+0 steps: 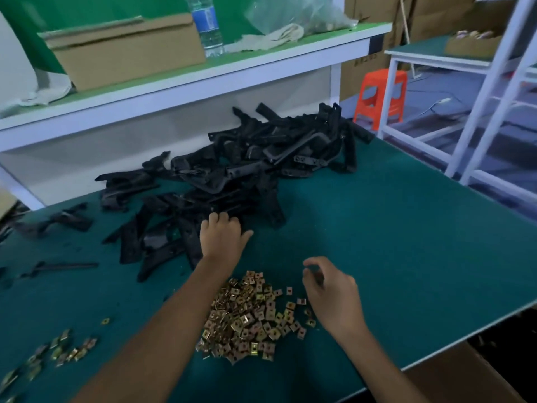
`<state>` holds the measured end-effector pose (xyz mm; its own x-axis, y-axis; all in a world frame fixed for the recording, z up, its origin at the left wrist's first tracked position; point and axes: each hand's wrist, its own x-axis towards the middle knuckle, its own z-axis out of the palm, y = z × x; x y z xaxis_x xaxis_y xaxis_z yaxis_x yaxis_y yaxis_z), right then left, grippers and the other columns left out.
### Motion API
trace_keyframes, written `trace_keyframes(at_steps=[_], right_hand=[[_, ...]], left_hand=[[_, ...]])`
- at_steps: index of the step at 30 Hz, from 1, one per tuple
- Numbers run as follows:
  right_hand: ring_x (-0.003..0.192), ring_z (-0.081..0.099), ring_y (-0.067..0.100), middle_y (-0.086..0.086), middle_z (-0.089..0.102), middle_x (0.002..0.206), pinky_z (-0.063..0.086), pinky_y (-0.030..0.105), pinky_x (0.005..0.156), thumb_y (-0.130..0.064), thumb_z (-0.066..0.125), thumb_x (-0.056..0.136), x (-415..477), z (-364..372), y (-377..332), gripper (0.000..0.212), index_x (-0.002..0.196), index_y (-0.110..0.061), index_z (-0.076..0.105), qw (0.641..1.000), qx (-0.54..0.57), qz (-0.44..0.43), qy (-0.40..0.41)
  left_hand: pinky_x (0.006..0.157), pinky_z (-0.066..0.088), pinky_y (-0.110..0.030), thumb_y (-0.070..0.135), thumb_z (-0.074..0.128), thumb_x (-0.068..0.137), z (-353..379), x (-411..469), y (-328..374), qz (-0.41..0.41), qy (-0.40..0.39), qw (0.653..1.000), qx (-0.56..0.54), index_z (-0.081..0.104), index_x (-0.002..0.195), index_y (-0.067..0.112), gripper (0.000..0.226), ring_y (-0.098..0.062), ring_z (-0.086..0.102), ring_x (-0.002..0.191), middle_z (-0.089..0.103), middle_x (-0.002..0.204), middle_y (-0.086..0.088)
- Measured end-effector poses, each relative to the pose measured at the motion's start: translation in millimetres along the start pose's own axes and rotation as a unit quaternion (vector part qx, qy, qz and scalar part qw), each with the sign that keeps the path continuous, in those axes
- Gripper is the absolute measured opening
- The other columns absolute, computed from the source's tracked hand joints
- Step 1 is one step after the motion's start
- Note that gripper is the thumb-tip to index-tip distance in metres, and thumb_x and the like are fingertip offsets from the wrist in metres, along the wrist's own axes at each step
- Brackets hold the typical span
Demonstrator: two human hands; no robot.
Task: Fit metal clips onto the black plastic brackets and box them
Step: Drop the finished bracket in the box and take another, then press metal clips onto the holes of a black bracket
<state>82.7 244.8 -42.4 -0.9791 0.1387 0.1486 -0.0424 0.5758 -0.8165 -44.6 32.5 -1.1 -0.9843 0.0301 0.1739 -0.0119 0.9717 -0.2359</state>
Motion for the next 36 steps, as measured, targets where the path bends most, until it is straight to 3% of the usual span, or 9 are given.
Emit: trace_keyframes(at_steps=[3,7,14,19,22,24,28,32,36], right_hand=[[0.050,0.054,0.006,-0.011,0.050,0.052,0.036,0.018,0.044,-0.023,0.058,0.101,0,0,0,0.015,0.111,-0.022,0.068,1.000,-0.005,-0.011,0.000],[0.056,0.056,0.005,-0.012,0.054,0.056,0.035,0.018,0.046,-0.025,0.058,0.101,1,2,2,0.010,0.104,-0.024,0.068,1.000,-0.003,-0.014,0.001],[0.057,0.057,0.003,-0.015,0.056,0.057,0.032,0.015,0.048,-0.033,0.056,0.101,-1,2,0,0.018,0.115,-0.028,0.064,1.000,0.000,0.004,0.002],[0.112,0.051,0.000,-0.020,0.044,0.130,0.047,0.029,0.089,-0.068,0.061,0.086,-8,-2,-7,0.082,0.152,-0.039,0.024,0.995,0.069,-0.021,0.067],[0.142,0.030,0.009,-0.023,0.028,0.150,0.032,0.031,0.109,-0.081,0.062,0.077,-15,-4,-10,0.096,0.153,-0.048,0.015,0.994,0.074,-0.067,0.054],[0.139,0.036,0.007,-0.021,0.036,0.147,0.036,0.029,0.110,-0.076,0.061,0.081,-16,-2,-8,0.084,0.150,-0.048,0.024,0.994,0.054,-0.093,0.023],[0.102,0.062,0.000,-0.026,0.063,0.108,0.050,0.024,0.083,-0.040,0.068,0.095,-13,0,-3,0.041,0.130,-0.042,0.047,0.993,0.069,-0.076,0.053],[0.087,0.060,0.005,-0.023,0.063,0.094,0.040,0.028,0.072,-0.043,0.071,0.092,-8,-5,0,0.040,0.123,-0.045,0.045,0.980,0.133,-0.007,0.151],[0.080,0.063,0.007,-0.018,0.066,0.088,0.047,0.034,0.069,-0.050,0.068,0.092,-7,-3,0,0.037,0.120,-0.044,0.046,0.980,0.144,0.023,0.134]], left_hand=[[0.086,0.045,-0.038,0.045,0.049,0.101,-8,4,3,-0.018,0.037,0.999,-0.019,0.069,0.099,0.013,0.039,-0.029,0.053,0.111,0.067,0.108,-0.007],[0.062,0.047,-0.040,0.030,0.052,0.102,-37,5,-11,-0.078,0.166,0.956,-0.228,0.070,0.105,0.008,0.028,-0.032,0.057,0.101,0.062,0.106,-0.012],[0.077,0.038,-0.030,0.025,0.043,0.107,-97,2,-50,-0.131,0.292,0.867,-0.383,0.066,0.109,0.004,0.031,-0.029,0.057,0.098,0.063,0.109,-0.015],[0.076,0.051,-0.040,0.019,0.045,0.107,-113,-34,-37,0.019,0.195,0.848,-0.492,0.061,0.109,0.013,0.018,-0.020,0.059,0.084,0.063,0.100,-0.007],[0.085,0.049,-0.022,0.011,0.046,0.104,-109,-66,-9,0.113,0.184,0.863,-0.456,0.064,0.120,0.013,0.024,-0.009,0.060,0.100,0.066,0.113,0.002],[0.087,0.043,-0.009,0.015,0.046,0.102,-104,-81,10,0.164,0.165,0.861,-0.453,0.065,0.120,0.018,0.027,0.003,0.056,0.099,0.063,0.113,0.011],[0.077,0.053,-0.020,0.030,0.046,0.107,-87,-90,30,0.160,0.031,0.846,-0.508,0.057,0.130,0.037,0.027,-0.001,0.067,0.093,0.068,0.112,0.017],[0.095,0.042,-0.029,0.029,0.051,0.105,-58,-93,44,0.182,-0.029,0.922,-0.340,0.067,0.128,0.019,0.030,-0.022,0.060,0.113,0.068,0.121,-0.005],[0.096,0.041,-0.037,0.039,0.052,0.102,-39,-104,53,0.218,-0.070,0.953,-0.201,0.065,0.128,0.026,0.032,-0.026,0.051,0.113,0.061,0.115,-0.006]])
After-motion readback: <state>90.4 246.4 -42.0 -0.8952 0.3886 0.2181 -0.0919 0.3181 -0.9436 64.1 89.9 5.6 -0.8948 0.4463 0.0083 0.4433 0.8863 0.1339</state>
